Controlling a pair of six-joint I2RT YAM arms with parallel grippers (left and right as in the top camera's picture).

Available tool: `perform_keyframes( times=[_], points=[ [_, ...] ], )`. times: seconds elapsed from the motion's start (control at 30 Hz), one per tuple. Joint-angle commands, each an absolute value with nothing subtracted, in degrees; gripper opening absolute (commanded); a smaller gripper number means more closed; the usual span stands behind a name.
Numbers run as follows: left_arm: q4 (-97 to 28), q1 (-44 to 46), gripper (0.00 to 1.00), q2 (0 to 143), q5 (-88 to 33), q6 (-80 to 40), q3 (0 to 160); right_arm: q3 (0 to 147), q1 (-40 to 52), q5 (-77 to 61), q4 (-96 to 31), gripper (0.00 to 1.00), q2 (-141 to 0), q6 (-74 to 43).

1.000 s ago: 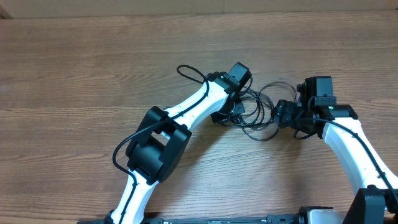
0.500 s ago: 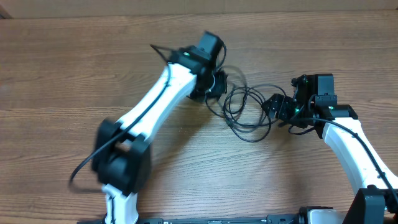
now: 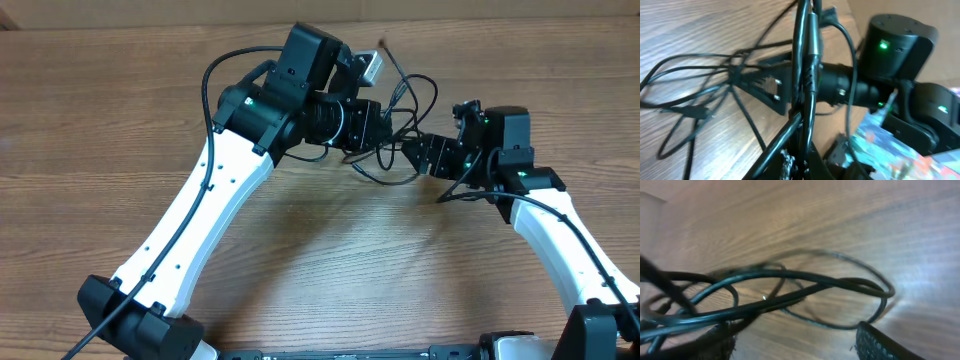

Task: Untangle cables

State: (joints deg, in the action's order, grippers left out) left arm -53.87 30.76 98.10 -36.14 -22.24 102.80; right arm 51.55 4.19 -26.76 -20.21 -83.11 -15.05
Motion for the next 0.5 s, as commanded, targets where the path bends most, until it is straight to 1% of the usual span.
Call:
perform_keyframes(
  times=[0.0,0.03,0.07,0.13,0.2,0.37,0.47],
  points=[
    [-53.06,30.74,0.04,94.80,-42.13,-20.53,103.68,52.86,5.67,-25.98,-17.91,0.65,-83.07,-14.98],
    [-53.04,30.63,0.04,94.52,-42.24,-20.53,103.68,52.86,5.89,-24.95,-17.61,0.61,-83.07,-15.00],
    [-53.04,30.57,0.04,94.21,-42.26,-20.51,103.68,52.86,6.07,-23.16,-17.32,0.61,-83.07,-15.42],
    [-53.08,30.15,0.04,93.32,-42.26,-20.25,103.68,52.86,6.15,-19.51,-16.08,0.69,-83.07,-19.35],
    [-53.17,29.89,0.04,92.77,-41.21,-19.14,103.68,52.86,6.15,-21.04,-13.69,0.74,-83.07,-20.49],
    [-55.53,29.80,0.04,92.55,-29.74,-19.05,103.68,52.86,6.15,-37.80,-4.67,0.76,-83.05,-20.58],
    [-56.31,29.80,0.04,92.55,-27.55,-18.52,103.68,52.86,6.15,-47.35,0.47,0.76,-83.05,-20.58]
  ],
)
